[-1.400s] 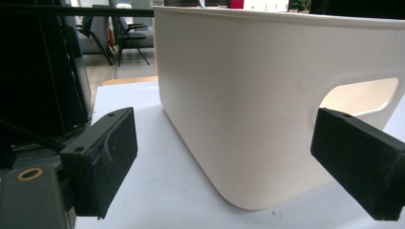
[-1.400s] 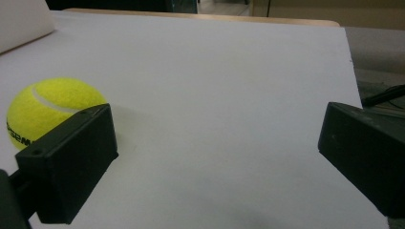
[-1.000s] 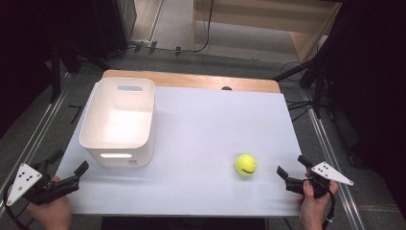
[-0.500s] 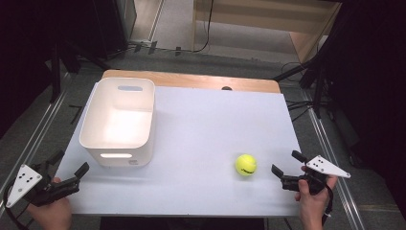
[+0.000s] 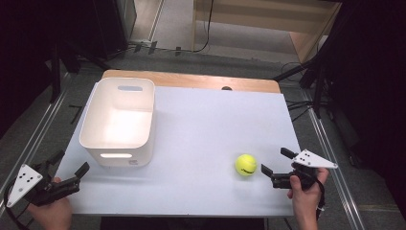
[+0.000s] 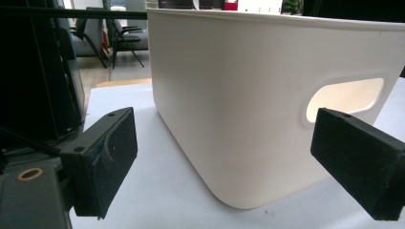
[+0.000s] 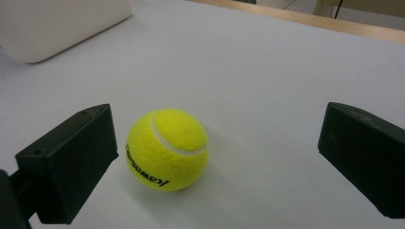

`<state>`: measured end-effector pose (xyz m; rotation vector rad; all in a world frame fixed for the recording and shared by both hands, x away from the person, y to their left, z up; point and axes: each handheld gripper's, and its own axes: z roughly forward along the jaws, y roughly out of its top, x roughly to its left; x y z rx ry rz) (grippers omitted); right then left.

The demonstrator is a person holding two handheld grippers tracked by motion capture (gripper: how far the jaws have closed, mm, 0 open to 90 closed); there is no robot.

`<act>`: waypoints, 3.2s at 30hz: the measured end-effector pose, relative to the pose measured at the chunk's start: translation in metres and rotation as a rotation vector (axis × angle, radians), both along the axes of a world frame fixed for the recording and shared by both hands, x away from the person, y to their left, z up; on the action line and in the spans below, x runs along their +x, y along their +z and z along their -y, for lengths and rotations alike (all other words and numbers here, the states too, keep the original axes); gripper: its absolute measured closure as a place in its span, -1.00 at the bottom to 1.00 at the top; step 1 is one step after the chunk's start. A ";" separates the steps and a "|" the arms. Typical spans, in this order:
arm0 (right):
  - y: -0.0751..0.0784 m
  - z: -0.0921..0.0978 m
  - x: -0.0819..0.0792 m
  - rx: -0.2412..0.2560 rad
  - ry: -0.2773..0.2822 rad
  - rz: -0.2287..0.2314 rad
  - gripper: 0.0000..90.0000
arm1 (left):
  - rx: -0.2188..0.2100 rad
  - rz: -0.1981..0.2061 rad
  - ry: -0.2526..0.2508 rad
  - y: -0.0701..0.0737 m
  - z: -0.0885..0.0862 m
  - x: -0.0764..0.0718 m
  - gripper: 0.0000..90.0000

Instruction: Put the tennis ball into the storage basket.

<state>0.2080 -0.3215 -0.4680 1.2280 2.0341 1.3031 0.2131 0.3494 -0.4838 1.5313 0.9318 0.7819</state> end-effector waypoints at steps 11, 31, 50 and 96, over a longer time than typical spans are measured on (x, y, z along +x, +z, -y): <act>0.006 -0.016 0.014 -0.055 0.071 -0.047 -1.00 | 0.015 -0.005 0.003 0.000 0.001 0.001 -0.81; 0.010 -0.041 0.036 -0.165 0.188 -0.178 -1.00 | 0.013 -0.010 -0.004 0.000 0.001 0.001 -0.81; -0.003 -0.060 0.051 -0.257 0.273 -0.331 -1.00 | 0.021 -0.015 -0.002 0.000 0.002 0.001 -0.81; -0.011 -0.071 0.061 -0.376 0.269 -0.391 -0.47 | 0.022 -0.013 -0.003 0.000 0.002 0.001 -0.81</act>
